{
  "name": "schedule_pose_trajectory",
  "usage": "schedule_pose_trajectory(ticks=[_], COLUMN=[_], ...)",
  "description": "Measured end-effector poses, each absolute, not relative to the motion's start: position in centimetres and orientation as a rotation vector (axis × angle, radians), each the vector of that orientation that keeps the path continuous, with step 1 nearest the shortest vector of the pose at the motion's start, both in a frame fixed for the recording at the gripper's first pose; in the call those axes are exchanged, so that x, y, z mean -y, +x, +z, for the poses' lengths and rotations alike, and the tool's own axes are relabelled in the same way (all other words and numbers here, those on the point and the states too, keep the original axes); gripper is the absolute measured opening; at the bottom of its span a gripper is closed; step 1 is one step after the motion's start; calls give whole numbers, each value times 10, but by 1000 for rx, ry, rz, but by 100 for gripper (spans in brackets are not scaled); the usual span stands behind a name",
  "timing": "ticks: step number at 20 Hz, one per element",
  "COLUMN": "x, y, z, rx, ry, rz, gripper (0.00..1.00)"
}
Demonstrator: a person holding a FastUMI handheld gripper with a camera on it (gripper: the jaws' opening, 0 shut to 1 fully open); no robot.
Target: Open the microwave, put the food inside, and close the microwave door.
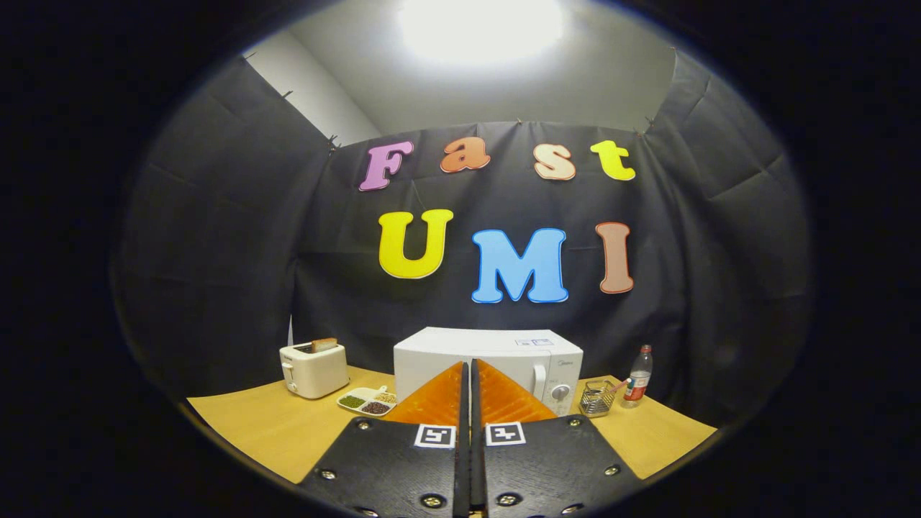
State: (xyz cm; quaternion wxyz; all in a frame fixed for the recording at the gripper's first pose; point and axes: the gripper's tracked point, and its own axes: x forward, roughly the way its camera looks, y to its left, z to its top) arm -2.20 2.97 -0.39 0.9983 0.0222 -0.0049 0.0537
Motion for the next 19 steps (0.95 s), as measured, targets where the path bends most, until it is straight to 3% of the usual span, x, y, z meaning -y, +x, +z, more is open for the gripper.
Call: schedule_pose_trajectory(ticks=[5, 8, 10, 12, 19], x=[8, 9, 8, 9, 3], y=[-28, -32, -32, -29, -20], z=[9, 12, 14, 12, 6], rx=[35, 46, 48, 43, 15], ry=[33, 11, 27, 51, 75], rz=[-32, -39, -38, -35, -11], gripper=[4, 83, 83, 97, 97])
